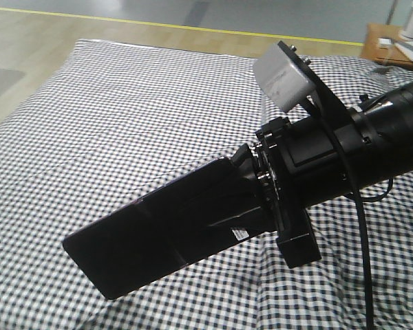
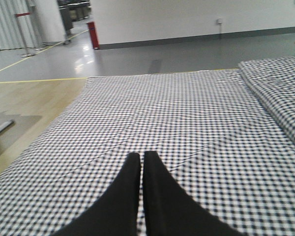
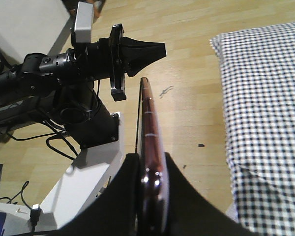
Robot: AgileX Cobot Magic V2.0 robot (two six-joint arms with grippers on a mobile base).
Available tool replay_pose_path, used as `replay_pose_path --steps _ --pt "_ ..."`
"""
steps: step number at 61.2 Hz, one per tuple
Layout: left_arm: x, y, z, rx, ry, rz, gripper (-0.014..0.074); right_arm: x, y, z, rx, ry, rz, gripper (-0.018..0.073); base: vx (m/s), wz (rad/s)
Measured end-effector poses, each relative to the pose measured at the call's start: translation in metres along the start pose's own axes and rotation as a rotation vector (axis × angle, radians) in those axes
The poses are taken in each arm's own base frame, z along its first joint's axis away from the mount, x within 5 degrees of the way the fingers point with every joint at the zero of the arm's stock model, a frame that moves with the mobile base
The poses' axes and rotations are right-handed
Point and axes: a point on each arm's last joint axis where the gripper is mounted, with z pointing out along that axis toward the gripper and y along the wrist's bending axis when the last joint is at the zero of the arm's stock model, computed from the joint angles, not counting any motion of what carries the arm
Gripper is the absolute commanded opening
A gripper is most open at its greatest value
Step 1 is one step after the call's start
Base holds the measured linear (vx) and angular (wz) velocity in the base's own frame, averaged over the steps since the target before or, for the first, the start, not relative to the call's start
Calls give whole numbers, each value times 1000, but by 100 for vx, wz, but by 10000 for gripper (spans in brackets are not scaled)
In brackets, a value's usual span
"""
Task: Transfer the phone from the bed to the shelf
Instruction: 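Hold the phone in the right gripper while the base turns away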
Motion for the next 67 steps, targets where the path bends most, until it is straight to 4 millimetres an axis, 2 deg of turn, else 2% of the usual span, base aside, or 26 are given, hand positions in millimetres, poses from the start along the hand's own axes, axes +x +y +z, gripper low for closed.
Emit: replay_pose_path --steps 67 --pt "0 0 0 0 0 0 1 -1 0 0 -3 -6 2 -3 -14 54"
